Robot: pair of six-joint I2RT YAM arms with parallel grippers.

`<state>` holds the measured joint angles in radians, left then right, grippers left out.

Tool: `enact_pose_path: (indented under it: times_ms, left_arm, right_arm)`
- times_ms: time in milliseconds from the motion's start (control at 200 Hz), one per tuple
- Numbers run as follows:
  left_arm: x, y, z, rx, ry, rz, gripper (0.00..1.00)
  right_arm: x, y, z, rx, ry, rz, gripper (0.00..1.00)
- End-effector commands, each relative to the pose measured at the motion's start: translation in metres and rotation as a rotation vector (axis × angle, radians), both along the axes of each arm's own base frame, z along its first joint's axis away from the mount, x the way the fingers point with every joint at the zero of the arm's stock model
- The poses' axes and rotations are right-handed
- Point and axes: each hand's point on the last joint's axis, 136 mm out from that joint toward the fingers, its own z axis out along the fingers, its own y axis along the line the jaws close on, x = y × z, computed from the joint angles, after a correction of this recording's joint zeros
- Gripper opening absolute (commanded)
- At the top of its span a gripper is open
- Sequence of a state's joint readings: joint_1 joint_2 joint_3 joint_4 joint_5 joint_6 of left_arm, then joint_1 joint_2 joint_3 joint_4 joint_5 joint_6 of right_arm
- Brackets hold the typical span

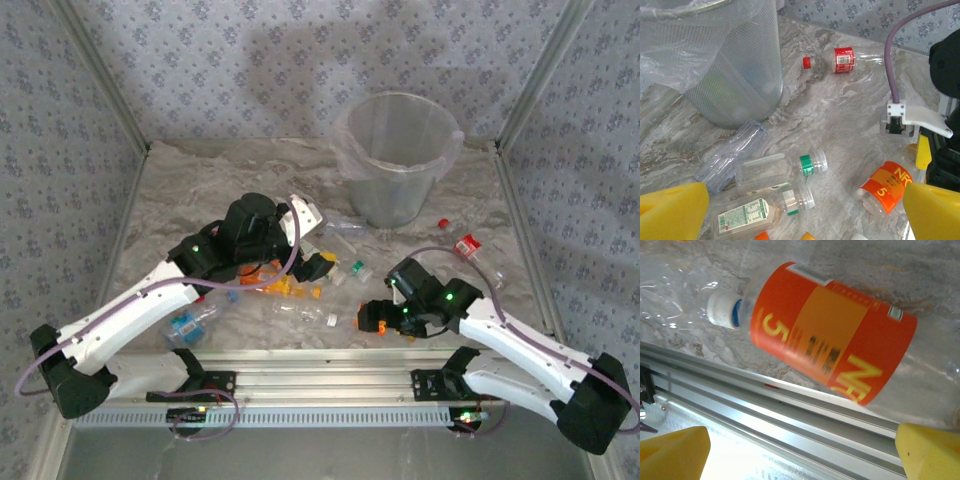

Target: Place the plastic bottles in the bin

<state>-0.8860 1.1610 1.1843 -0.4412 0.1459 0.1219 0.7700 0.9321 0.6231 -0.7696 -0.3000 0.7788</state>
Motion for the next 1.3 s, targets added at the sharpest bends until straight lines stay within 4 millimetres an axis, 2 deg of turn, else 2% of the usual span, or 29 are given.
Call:
enact_pose_path:
  times_ms: [0,150,290,525,640,745,934,1104,1294]
  left_arm:
    - [-0.003,-0.006,0.007,-0.027,-0.007,-0.021,1.00]
    - [-0.003,-0.005,0.008,-0.026,-0.011,-0.020,1.00]
    - [-0.004,-0.005,0.008,-0.027,-0.012,-0.021,1.00]
    - [-0.005,-0.005,0.010,-0.031,-0.016,-0.024,1.00]
    - [-0.005,-0.005,0.011,-0.031,-0.016,-0.023,1.00]
    - [-0.005,-0.004,0.011,-0.032,-0.016,-0.023,1.00]
    - [-0.006,-0.004,0.012,-0.033,-0.019,-0.025,1.00]
    - [-0.007,-0.005,0.012,-0.035,-0.018,-0.027,1.00]
    - [-0.007,-0.005,0.011,-0.035,-0.013,-0.031,1.00]
  right_arm:
    - [0.001,0.009,-0.009,0.007,0.013,-0.003,0.98]
    - [0.006,0.015,-0.018,-0.015,0.009,0.002,0.98]
    - [0.012,0.004,-0.023,-0.092,-0.001,-0.038,0.98]
    - [0.040,-0.005,-0.023,-0.057,-0.032,-0.233,0.99]
    - [0.061,0.002,-0.020,0.012,-0.076,-0.309,0.99]
    - [0.069,0.004,-0.021,0.023,-0.078,-0.346,0.99]
    - [0.076,0.001,-0.025,-0.048,-0.083,-0.371,0.92]
    - [0.073,0.000,-0.037,-0.130,-0.066,-0.364,0.88]
    - [0.075,0.006,-0.042,-0.170,-0.074,-0.344,0.82]
